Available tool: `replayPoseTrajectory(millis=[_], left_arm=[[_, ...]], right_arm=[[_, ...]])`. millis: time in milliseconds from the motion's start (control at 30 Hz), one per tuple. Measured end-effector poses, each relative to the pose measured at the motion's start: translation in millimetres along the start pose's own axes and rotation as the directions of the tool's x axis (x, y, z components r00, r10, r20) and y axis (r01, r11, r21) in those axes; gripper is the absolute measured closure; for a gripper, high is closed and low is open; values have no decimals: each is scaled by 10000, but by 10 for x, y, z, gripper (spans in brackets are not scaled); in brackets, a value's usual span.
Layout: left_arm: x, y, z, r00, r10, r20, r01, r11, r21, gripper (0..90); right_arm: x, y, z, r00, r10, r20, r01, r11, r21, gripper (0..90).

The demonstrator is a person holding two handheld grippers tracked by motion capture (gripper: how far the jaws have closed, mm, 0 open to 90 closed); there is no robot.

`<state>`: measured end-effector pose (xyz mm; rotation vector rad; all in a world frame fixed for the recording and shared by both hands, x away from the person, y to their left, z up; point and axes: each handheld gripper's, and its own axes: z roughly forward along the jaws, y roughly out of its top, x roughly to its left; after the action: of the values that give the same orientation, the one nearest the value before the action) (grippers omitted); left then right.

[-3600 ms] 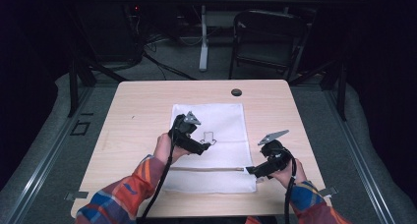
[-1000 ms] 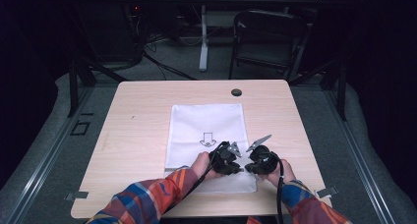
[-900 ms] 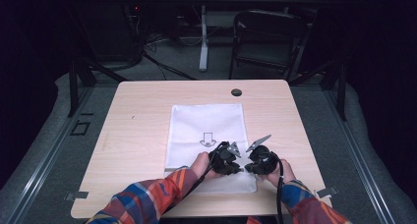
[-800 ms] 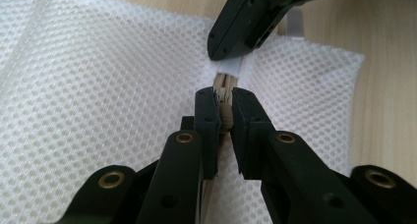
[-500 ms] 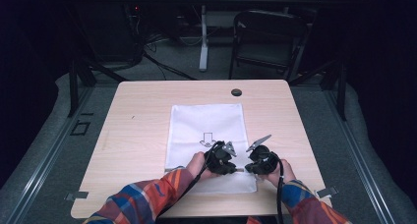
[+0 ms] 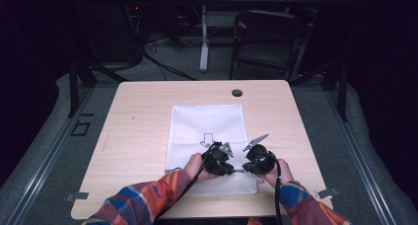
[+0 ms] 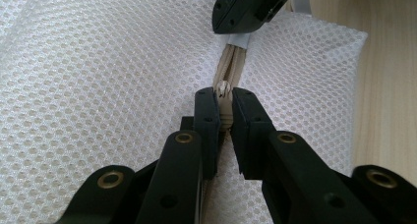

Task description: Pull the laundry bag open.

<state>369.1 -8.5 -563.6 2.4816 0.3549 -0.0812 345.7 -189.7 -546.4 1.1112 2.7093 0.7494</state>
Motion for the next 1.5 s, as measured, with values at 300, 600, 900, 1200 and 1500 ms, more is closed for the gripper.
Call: replayPoseTrajectory(millis=[300, 600, 900, 1200, 1500], left_arm=[[-15, -14, 5, 9999, 69, -73, -70, 9999, -108, 815], [-24, -8, -7, 9999, 106, -120, -107, 9999, -36, 818], [-20, -7, -18, 9999, 146, -67, -146, 9999, 8, 819], [-24, -11, -30, 9998, 168, -108, -167, 9998, 62, 819], [-37, -24, -38, 9991, 395, -133, -394, 9992, 78, 820]], right_arm=[[-9, 23, 111, 9993, -113, -358, 129, 9989, 451, 900], [33, 4, 119, 9990, -406, -176, 414, 9980, 470, 900], [48, 10, 110, 9985, -541, 39, 538, 9964, 651, 900], [52, 5, 112, 9992, -397, 41, 394, 9974, 601, 900], [44, 2, 106, 9993, -364, -44, 366, 9971, 671, 900]])
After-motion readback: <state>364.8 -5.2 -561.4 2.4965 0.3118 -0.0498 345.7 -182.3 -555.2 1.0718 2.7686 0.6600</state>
